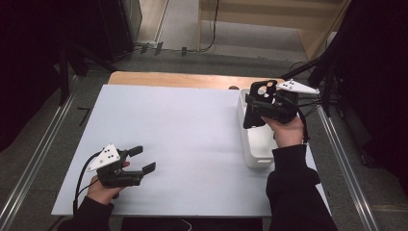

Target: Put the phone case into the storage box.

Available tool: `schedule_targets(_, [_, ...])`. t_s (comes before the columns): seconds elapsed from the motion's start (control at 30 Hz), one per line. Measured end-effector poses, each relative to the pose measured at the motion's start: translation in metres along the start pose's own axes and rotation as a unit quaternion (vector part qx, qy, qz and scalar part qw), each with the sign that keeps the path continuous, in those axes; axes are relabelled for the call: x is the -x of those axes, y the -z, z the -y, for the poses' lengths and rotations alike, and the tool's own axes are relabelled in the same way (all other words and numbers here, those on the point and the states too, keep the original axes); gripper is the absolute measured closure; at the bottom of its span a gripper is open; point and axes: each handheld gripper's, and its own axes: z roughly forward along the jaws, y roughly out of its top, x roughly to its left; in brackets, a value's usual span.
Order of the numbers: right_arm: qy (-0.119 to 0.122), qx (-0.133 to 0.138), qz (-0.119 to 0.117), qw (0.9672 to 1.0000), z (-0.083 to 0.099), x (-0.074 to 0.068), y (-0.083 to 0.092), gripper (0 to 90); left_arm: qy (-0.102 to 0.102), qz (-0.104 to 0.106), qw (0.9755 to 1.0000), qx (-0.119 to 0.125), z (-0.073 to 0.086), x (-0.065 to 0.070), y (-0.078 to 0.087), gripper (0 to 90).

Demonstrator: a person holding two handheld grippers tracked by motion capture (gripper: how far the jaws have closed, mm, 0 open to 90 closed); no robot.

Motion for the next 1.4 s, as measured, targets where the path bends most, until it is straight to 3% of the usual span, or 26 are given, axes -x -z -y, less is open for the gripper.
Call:
schedule_targets(0.27, [-0.008,-0.001,0.018,0.9998,-0.002,0.010,-0.014,13.2,-0.002,-0.007,1.0000,0.002,-0.001,-0.001,0.001,20.6])
schedule_targets(0.53, [-0.027,-0.005,0.022,0.9994,-0.009,0.019,-0.028,13.3,0.001,-0.005,1.0000,0.003,0.000,-0.001,0.001,20.6])
schedule_targets(0.67, [-0.019,-0.006,0.032,0.9993,-0.014,0.023,-0.034,13.3,0.001,-0.005,1.0000,0.003,0.000,-0.001,0.001,20.6])
schedule_targets(0.93, [-0.041,-0.012,0.024,0.9988,-0.025,0.034,-0.046,13.3,0.000,-0.004,1.0000,0.003,0.000,0.000,0.001,20.6])
schedule_targets(1.1, [-0.025,-0.011,0.043,0.9987,-0.030,0.035,-0.054,13.3,-0.004,-0.005,1.0000,0.001,-0.001,0.000,0.000,20.6])
schedule_targets(1.4, [-0.022,-0.015,0.059,0.9979,-0.037,0.039,-0.069,13.3,-0.005,0.001,1.0000,0.000,-0.001,0.002,-0.001,20.6])
